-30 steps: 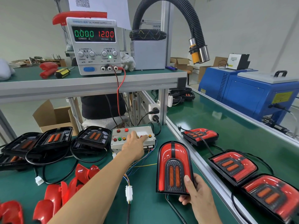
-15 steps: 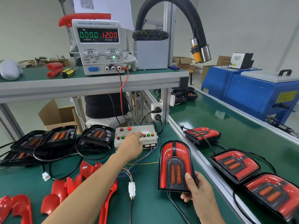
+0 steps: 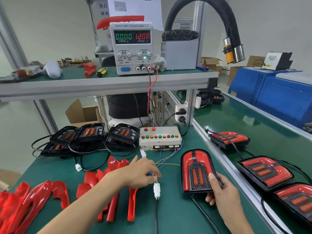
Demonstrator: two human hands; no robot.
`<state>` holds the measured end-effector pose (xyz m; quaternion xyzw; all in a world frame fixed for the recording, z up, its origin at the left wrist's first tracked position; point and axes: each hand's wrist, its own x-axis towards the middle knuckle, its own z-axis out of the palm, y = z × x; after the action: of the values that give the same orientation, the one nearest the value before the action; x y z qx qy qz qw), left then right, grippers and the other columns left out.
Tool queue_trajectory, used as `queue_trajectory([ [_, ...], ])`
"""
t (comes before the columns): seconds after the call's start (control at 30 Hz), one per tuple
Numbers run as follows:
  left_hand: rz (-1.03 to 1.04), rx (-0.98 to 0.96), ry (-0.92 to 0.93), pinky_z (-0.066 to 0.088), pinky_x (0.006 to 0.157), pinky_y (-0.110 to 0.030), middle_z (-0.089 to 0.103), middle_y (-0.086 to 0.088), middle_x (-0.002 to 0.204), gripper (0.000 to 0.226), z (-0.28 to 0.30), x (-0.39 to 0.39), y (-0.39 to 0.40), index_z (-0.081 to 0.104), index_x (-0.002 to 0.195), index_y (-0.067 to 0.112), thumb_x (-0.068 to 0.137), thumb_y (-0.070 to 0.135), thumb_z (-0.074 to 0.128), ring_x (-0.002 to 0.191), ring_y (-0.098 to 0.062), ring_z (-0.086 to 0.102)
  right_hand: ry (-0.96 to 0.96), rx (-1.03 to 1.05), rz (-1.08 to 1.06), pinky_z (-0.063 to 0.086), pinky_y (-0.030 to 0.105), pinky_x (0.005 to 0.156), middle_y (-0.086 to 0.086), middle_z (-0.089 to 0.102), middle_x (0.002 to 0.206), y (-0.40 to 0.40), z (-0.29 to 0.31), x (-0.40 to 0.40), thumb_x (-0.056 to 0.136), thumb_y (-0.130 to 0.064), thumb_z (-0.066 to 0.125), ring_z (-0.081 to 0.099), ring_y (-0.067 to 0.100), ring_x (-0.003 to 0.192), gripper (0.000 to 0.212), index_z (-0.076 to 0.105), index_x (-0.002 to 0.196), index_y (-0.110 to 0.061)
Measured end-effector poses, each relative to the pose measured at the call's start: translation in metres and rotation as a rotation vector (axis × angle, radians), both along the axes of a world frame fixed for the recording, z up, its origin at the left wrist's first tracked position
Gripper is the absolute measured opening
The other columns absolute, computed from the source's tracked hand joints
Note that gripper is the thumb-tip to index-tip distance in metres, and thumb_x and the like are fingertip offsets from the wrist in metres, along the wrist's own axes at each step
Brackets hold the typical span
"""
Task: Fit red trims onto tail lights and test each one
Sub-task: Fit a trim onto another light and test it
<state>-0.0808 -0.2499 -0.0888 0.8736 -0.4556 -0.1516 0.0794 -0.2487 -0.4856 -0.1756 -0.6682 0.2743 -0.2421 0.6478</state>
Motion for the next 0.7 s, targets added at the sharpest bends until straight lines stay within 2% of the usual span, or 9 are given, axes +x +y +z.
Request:
queue_trajectory([
  [0.07,-0.011,-0.015,-0.009,0.005,0.123,-0.051,0.053,0.002,0.112,0.023,-0.004,-0.001,-0.001,0.069,0.115,0.025,0.102,0.033,0.052,0.125,-0.015,0.040,0.014,-0.008,0.006,0.050,0.030,0.043,0.002,0.077,0.088,0.000,0.001,-0.001,0.099,-0.039,0.060,0.059,0.023,0.048,0.028,0.064,0.121,-0.022],
  [0.17,-0.030,-0.096,-0.036,0.023,0.115,-0.040,0.048,0.003,0.099,0.018,-0.007,-0.001,-0.003,0.068,0.103,0.018,0.101,0.030,0.054,0.112,-0.017,0.043,0.040,-0.035,0.013,0.050,0.033,0.046,0.004,0.077,0.085,0.003,0.003,-0.001,0.096,-0.048,0.058,0.059,0.024,0.050,0.039,0.067,0.123,-0.021],
  [0.3,-0.022,-0.206,0.022,0.033,0.100,-0.030,0.051,-0.001,0.097,0.017,-0.008,0.001,-0.004,0.067,0.097,0.014,0.101,0.025,0.056,0.103,-0.018,0.045,0.063,-0.075,-0.001,0.051,0.034,0.049,0.004,0.077,0.079,0.005,0.008,-0.001,0.079,-0.069,0.054,0.062,0.024,0.050,0.063,0.068,0.122,-0.025],
  [0.4,0.004,-0.275,0.097,0.034,0.088,-0.021,0.053,-0.001,0.100,0.017,-0.007,0.003,-0.003,0.066,0.096,0.013,0.101,0.025,0.055,0.099,-0.012,0.045,0.112,-0.130,-0.036,0.051,0.032,0.050,0.006,0.075,0.071,0.009,0.008,-0.004,0.081,-0.074,0.050,0.062,0.019,0.049,0.069,0.060,0.134,-0.031],
  [0.47,0.022,-0.317,0.113,0.035,0.085,-0.018,0.053,-0.001,0.100,0.017,-0.006,0.004,-0.003,0.066,0.096,0.014,0.102,0.025,0.055,0.096,-0.010,0.046,0.160,-0.205,-0.079,0.052,0.033,0.058,0.006,0.074,0.071,0.014,0.008,-0.007,0.085,-0.077,0.045,0.063,0.011,0.048,0.069,0.052,0.140,-0.036],
  [0.53,0.046,-0.373,0.122,0.036,0.082,-0.014,0.055,-0.001,0.100,0.017,-0.005,0.006,-0.004,0.066,0.095,0.014,0.102,0.024,0.055,0.093,-0.006,0.048,0.216,-0.283,-0.190,0.053,0.037,0.069,0.005,0.072,0.106,0.021,0.011,-0.009,0.087,-0.075,0.043,0.068,0.008,0.055,0.071,0.050,0.143,-0.031],
  [0.57,0.056,-0.404,0.123,0.036,0.080,-0.010,0.056,-0.001,0.099,0.017,-0.004,0.006,-0.005,0.067,0.095,0.013,0.102,0.023,0.055,0.090,-0.003,0.048,0.247,-0.337,-0.265,0.053,0.038,0.073,0.005,0.062,0.123,0.026,0.013,-0.010,0.088,-0.073,0.044,0.069,0.012,0.062,0.070,0.051,0.141,-0.028],
  [0.6,0.063,-0.430,0.122,0.035,0.078,-0.006,0.058,-0.001,0.098,0.018,-0.003,0.006,-0.006,0.068,0.094,0.011,0.102,0.022,0.055,0.088,-0.002,0.048,0.246,-0.395,-0.342,0.053,0.041,0.075,0.005,0.053,0.129,0.033,0.015,-0.012,0.089,-0.072,0.048,0.066,0.016,0.068,0.067,0.056,0.136,-0.025],
  [0.7,0.072,-0.467,0.124,0.039,0.081,-0.013,0.061,-0.006,0.101,0.019,-0.002,0.007,-0.011,0.069,0.094,0.010,0.102,0.021,0.055,0.094,-0.012,0.053,0.079,-0.662,-0.410,0.047,0.038,0.068,-0.003,0.057,0.108,0.063,0.030,-0.013,0.088,-0.053,0.067,0.057,0.020,0.072,0.034,0.068,0.108,-0.026],
])
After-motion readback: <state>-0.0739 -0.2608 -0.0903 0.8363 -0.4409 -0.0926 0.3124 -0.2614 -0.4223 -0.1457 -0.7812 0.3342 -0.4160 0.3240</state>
